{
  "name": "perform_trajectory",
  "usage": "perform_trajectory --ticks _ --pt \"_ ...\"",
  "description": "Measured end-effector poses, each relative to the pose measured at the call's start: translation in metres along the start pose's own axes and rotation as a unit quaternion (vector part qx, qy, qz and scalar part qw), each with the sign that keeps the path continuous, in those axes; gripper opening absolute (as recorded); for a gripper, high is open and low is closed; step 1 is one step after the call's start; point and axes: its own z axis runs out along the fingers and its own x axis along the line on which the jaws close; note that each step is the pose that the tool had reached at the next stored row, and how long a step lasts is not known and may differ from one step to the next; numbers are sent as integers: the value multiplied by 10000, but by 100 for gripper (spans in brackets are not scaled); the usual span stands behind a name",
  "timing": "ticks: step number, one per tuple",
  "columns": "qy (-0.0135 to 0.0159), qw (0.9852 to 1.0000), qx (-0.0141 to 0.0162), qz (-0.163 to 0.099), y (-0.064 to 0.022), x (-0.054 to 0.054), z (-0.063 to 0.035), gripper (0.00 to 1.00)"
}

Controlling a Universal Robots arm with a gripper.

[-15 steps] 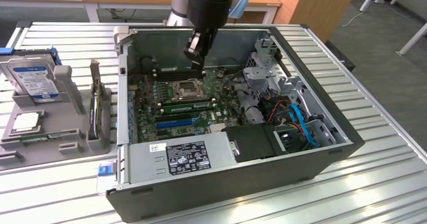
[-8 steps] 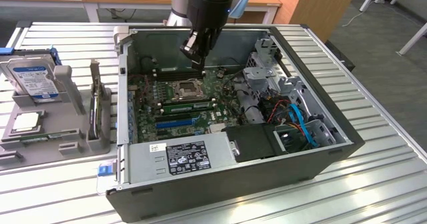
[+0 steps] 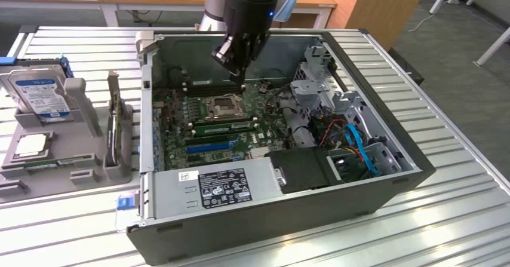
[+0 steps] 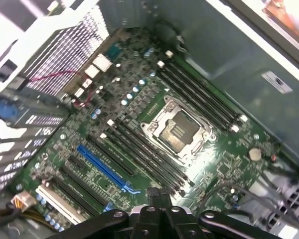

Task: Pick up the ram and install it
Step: 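Press down the ram until it locks into place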

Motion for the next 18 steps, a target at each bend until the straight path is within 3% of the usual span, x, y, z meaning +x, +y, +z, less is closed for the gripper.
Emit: perform_trajectory --ticks 5,10,16,17,18 --pt "-23 9990 11 452 0 0 0 10" --pt "-46 9959 21 905 0 0 1 10" --pt "-74 9894 33 1447 0 0 2 10" --pt "-79 9881 36 1537 0 0 2 10" --pt "-88 9852 40 1711 0 0 2 10"
